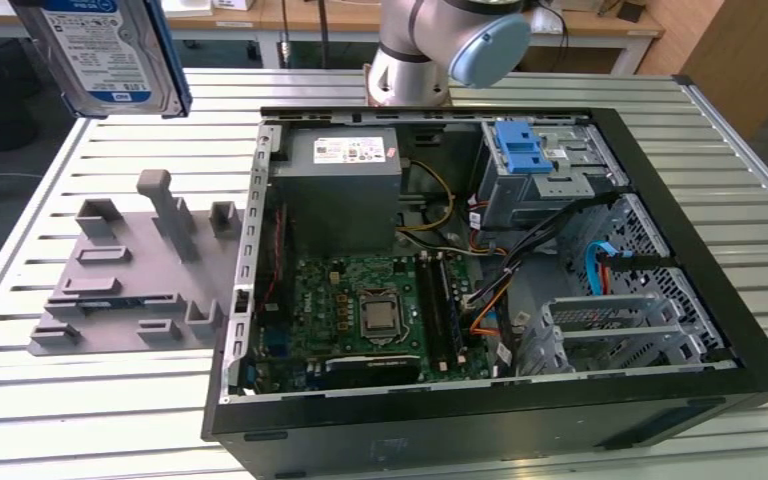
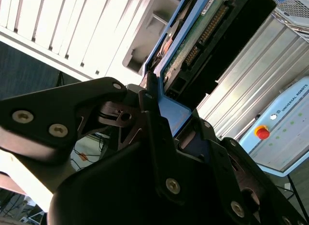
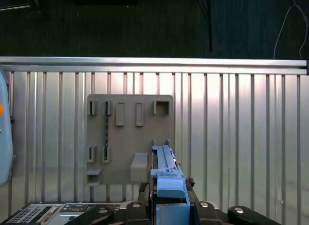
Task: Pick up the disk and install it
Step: 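Pick up the disk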
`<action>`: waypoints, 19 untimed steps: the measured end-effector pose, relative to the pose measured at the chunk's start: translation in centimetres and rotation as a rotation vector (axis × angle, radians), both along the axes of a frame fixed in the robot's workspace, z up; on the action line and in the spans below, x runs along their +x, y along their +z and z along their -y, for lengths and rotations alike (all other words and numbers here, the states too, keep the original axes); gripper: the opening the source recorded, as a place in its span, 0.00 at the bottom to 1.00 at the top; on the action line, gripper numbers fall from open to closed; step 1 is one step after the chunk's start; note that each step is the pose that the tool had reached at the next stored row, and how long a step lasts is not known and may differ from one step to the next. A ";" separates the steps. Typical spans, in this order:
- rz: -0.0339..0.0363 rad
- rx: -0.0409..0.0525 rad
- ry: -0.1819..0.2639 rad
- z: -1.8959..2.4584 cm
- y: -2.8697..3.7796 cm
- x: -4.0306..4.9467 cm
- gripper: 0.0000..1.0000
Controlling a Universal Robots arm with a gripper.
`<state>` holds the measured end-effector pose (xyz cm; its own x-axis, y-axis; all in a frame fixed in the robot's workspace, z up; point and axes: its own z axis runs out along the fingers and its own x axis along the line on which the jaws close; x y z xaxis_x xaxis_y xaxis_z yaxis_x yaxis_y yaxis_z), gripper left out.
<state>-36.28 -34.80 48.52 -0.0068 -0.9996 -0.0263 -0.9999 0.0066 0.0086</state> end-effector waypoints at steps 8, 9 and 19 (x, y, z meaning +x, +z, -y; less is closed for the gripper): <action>-0.0001 0.0000 0.000 0.06 0.00 0.40 0.36; 0.0000 0.0000 0.000 0.07 0.00 0.46 0.36; -0.0001 -0.0001 0.000 0.16 0.01 0.96 0.36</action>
